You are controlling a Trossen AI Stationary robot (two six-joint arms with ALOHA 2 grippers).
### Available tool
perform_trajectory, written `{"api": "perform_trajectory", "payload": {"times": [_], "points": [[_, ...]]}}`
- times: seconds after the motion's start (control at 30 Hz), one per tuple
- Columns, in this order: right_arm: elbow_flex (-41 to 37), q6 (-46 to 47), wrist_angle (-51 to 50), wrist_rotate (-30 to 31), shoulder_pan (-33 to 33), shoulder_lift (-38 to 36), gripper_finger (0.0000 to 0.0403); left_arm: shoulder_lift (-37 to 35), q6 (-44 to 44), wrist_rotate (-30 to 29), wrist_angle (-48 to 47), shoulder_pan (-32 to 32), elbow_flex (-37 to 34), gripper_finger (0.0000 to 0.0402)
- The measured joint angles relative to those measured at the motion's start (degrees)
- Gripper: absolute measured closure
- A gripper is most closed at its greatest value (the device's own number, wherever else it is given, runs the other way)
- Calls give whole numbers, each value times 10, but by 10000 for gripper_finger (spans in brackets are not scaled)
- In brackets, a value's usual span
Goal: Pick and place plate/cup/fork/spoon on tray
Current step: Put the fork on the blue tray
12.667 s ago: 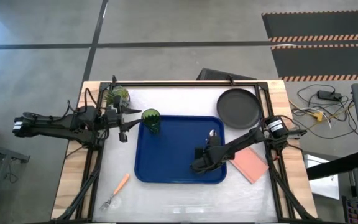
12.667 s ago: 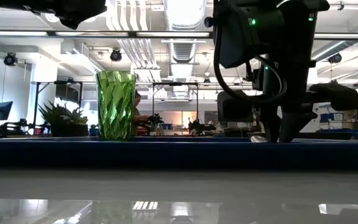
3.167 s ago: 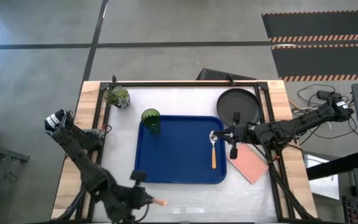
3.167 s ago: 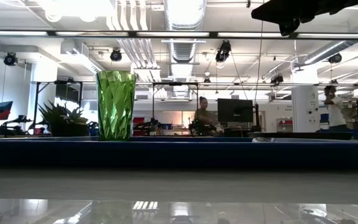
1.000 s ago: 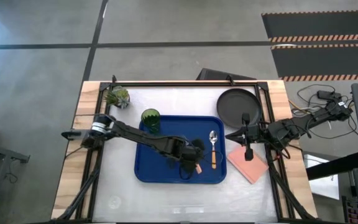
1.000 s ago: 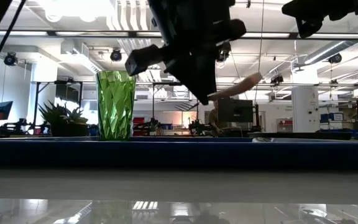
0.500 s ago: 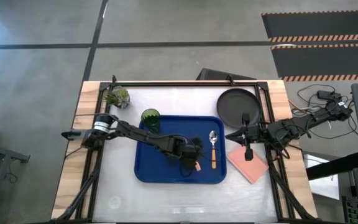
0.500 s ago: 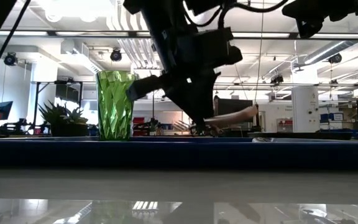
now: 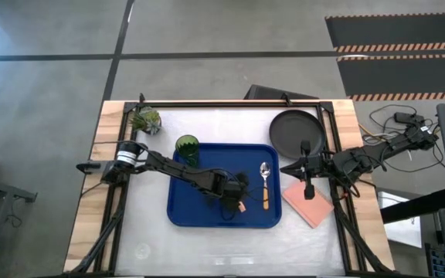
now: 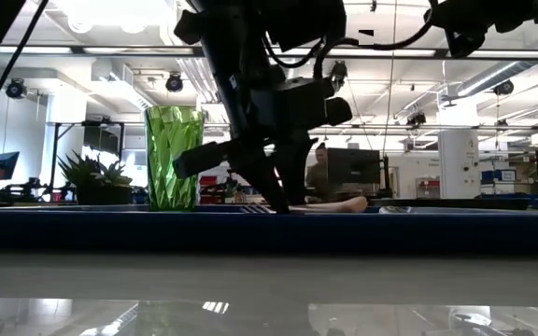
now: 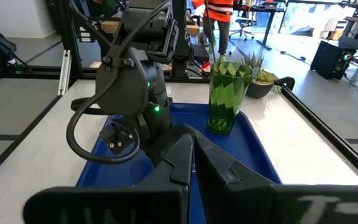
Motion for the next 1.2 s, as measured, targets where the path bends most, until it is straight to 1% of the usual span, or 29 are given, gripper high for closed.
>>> {"api": "perform_trajectory", "payload": {"times": [0.37, 0.47, 0.7, 0.77, 0.87, 0.93, 1.03, 1.1, 1.2], "points": [[0, 0, -1, 0, 0, 0, 394, 0, 0, 0, 0, 0, 2, 351], [0, 0, -1, 0, 0, 0, 394, 0, 0, 0, 0, 0, 2, 333], [0, 0, -1, 0, 0, 1, 394, -3, 0, -3, 0, -2, 7, 274], [0, 0, -1, 2, 0, 1, 394, -11, 0, -3, -1, -6, 13, 265], [0, 9, -2, 5, 0, 2, 394, -40, 0, -7, 1, -17, 15, 261], [0, 11, -2, 5, 0, 2, 394, -63, -12, -32, 8, -27, 13, 261], [0, 17, -2, 8, 0, 9, 394, -97, -60, -86, 0, -48, 9, 264], [0, 30, -2, 22, 0, 18, 394, -124, -91, -113, -2, -68, 1, 272], [0, 49, -1, 53, 0, 38, 394, -160, -151, -136, 2, -101, -8, 294]]}}
